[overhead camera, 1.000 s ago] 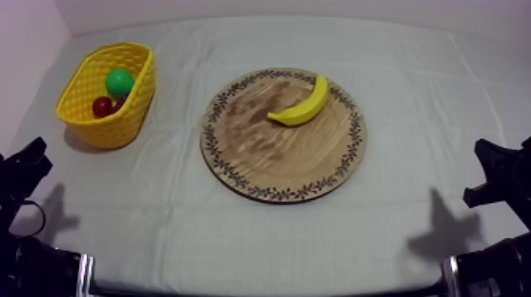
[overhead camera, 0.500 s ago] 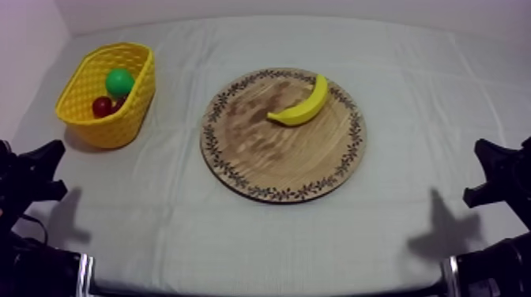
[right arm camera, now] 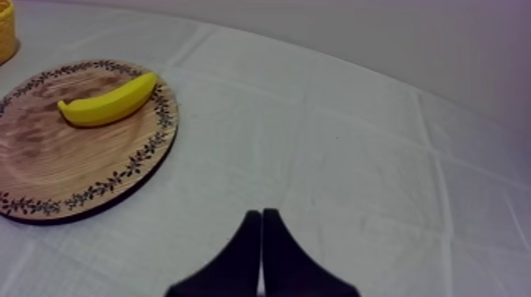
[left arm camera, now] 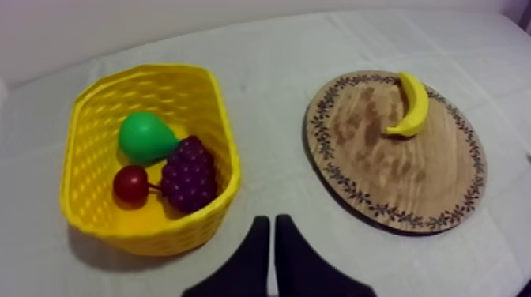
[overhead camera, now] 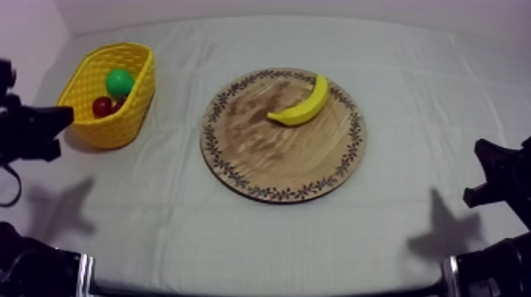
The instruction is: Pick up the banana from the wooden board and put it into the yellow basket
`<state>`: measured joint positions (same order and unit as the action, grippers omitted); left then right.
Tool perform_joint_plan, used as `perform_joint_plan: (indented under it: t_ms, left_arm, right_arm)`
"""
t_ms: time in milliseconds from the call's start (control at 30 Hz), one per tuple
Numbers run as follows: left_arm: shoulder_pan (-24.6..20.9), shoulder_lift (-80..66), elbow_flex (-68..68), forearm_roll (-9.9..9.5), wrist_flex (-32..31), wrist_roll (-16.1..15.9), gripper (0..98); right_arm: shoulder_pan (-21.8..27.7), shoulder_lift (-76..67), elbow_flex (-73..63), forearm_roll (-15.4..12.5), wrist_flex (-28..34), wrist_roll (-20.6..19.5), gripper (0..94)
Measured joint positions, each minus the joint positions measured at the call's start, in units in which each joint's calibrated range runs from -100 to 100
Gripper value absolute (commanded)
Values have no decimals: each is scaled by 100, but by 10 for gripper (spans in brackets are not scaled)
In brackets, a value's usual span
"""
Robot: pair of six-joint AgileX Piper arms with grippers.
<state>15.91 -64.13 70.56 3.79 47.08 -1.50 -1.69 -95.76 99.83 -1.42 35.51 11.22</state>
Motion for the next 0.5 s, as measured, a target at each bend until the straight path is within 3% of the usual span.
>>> perform_joint_plan:
  t_ms: [333,500]
  left_arm:
    - [575,2169,-2479,27,1596,231,0]
    - [1003,3212,-3638,-120,1989,186,0]
  right_arm:
    - [0,0,0,0,0,-4,2]
    - [0,0,0,0,0,-4,2]
